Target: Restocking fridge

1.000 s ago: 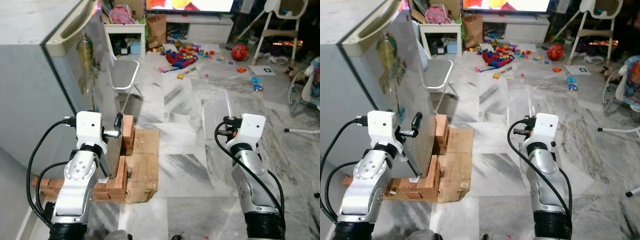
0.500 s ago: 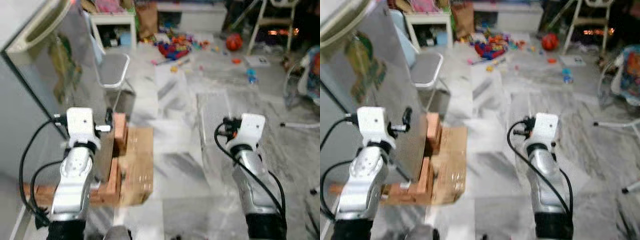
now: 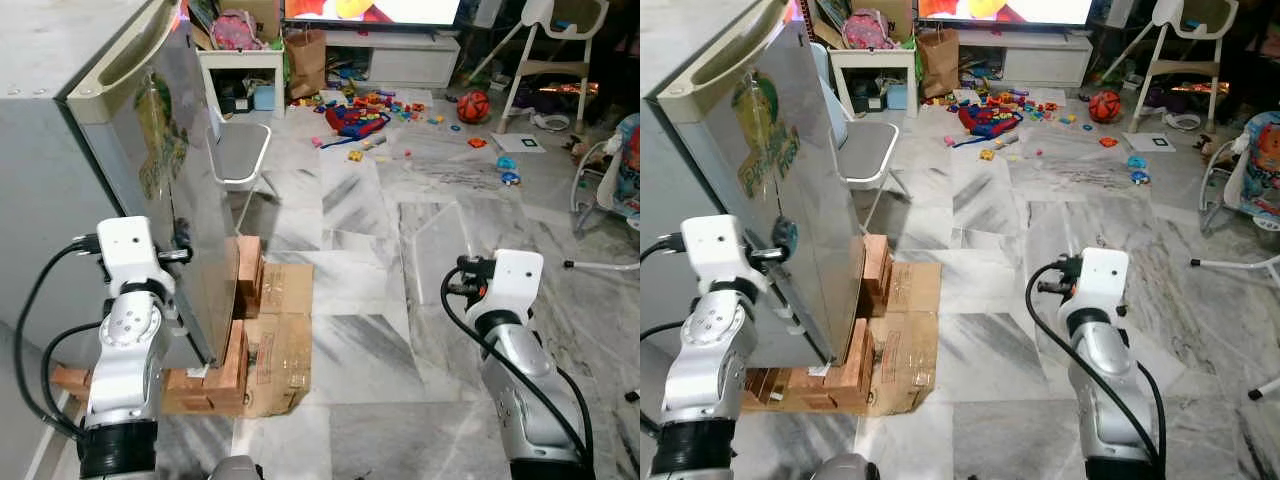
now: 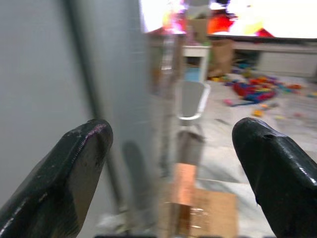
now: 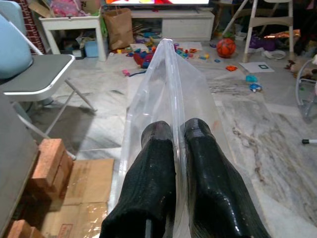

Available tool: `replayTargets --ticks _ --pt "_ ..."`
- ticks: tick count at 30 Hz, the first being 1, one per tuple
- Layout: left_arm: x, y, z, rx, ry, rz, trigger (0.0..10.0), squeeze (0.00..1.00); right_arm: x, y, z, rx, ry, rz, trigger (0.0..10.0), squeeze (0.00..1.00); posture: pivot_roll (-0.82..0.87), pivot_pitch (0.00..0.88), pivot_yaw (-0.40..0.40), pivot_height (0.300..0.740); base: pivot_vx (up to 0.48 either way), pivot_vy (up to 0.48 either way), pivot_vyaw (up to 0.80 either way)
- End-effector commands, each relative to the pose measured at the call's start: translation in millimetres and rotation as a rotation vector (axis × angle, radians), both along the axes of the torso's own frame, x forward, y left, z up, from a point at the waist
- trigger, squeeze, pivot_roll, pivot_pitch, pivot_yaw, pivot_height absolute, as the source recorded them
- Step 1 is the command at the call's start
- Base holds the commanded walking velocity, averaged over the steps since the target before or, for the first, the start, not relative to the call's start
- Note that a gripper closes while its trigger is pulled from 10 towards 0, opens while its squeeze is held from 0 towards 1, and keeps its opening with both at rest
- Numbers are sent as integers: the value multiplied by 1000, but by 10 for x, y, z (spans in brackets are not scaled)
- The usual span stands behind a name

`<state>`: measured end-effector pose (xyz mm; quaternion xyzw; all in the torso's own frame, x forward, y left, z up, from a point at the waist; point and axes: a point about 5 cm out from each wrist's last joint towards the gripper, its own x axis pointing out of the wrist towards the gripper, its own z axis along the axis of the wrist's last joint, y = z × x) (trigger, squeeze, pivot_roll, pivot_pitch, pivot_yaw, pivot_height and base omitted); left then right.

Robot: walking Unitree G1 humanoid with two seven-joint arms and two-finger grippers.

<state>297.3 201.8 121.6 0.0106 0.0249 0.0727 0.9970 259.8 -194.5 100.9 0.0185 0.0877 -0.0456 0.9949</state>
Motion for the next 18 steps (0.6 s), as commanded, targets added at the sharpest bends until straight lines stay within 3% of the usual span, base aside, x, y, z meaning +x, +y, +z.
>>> replayTargets --ticks 1,9,13,18 --pt "109 -43 28 -3 -16 -31 10000 0 -61 -10 56 6 1 9 10000 0 -36 13 -35 740 0 0 0" --pt "336 68 91 33 -42 67 10000 0 -305 -93 52 -1 50 17 10000 0 -84 17 -19 740 0 0 0" --pt "329 162 129 42 -68 138 10000 0 -398 -175 30 -11 75 -3 10000 0 -91 19 -17 740 0 0 0" --pt "329 162 129 42 -68 138 10000 0 -398 -175 30 -11 75 -3 10000 0 -91 19 -17 740 0 0 0"
